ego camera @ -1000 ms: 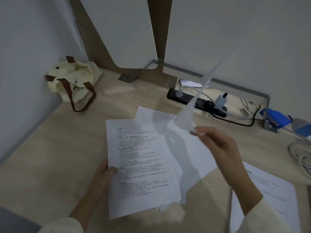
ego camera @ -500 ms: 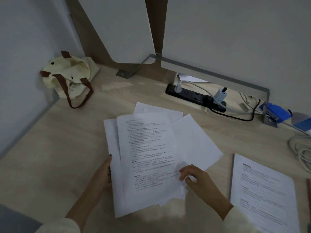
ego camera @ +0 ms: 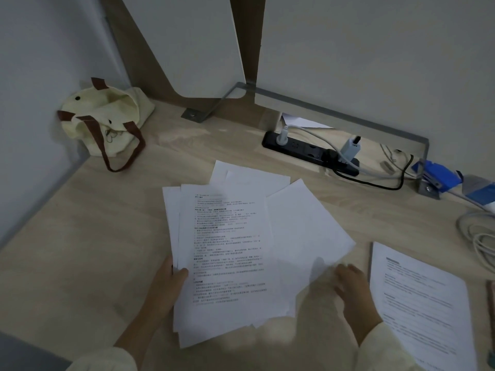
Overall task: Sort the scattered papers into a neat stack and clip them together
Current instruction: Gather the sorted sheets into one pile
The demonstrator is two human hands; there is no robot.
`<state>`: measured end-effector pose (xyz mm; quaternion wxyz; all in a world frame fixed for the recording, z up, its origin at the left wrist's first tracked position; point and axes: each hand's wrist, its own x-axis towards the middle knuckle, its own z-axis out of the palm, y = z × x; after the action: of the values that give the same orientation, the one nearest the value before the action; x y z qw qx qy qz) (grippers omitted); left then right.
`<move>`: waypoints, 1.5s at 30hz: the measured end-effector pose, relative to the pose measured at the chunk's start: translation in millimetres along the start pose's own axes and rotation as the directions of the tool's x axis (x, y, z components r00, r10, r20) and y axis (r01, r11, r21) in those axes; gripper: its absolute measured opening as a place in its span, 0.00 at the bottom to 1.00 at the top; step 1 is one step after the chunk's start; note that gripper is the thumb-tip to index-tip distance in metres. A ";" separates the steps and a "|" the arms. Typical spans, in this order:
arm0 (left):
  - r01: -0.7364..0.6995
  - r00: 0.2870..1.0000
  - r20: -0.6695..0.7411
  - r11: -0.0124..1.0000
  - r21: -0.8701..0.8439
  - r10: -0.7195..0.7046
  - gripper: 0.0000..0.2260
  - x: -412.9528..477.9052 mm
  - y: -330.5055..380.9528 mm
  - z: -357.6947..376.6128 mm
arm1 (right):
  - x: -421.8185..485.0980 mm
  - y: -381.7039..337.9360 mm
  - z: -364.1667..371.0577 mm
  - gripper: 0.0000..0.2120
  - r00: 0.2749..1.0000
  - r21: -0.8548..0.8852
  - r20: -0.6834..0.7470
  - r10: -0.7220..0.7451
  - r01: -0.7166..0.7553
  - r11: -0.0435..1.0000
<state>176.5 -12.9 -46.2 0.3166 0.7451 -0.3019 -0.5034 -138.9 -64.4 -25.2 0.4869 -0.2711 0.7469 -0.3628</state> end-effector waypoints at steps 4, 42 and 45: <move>-0.004 1.000 -0.014 0.997 0.080 0.005 0.18 3.9 -2.9 0.0 | -9.5 9.3 -1.5 0.02 0.977 -0.054 0.204 0.067 -0.057 0.997; 0.328 0.936 0.221 0.911 -0.251 -0.276 0.10 9.0 8.4 2.7 | -26.2 0.1 14.2 0.12 0.898 -0.063 0.381 -0.221 0.264 0.962; 0.099 0.983 0.165 0.990 -0.098 -0.082 0.05 0.1 5.8 5.4 | -26.3 10.0 23.8 0.05 0.942 -0.127 0.281 -0.181 0.223 0.967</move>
<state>170.7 -17.5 -43.3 0.3072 0.6974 -0.2649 -0.5908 -107.5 -45.2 -25.5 0.5205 -0.4303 0.6686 -0.3112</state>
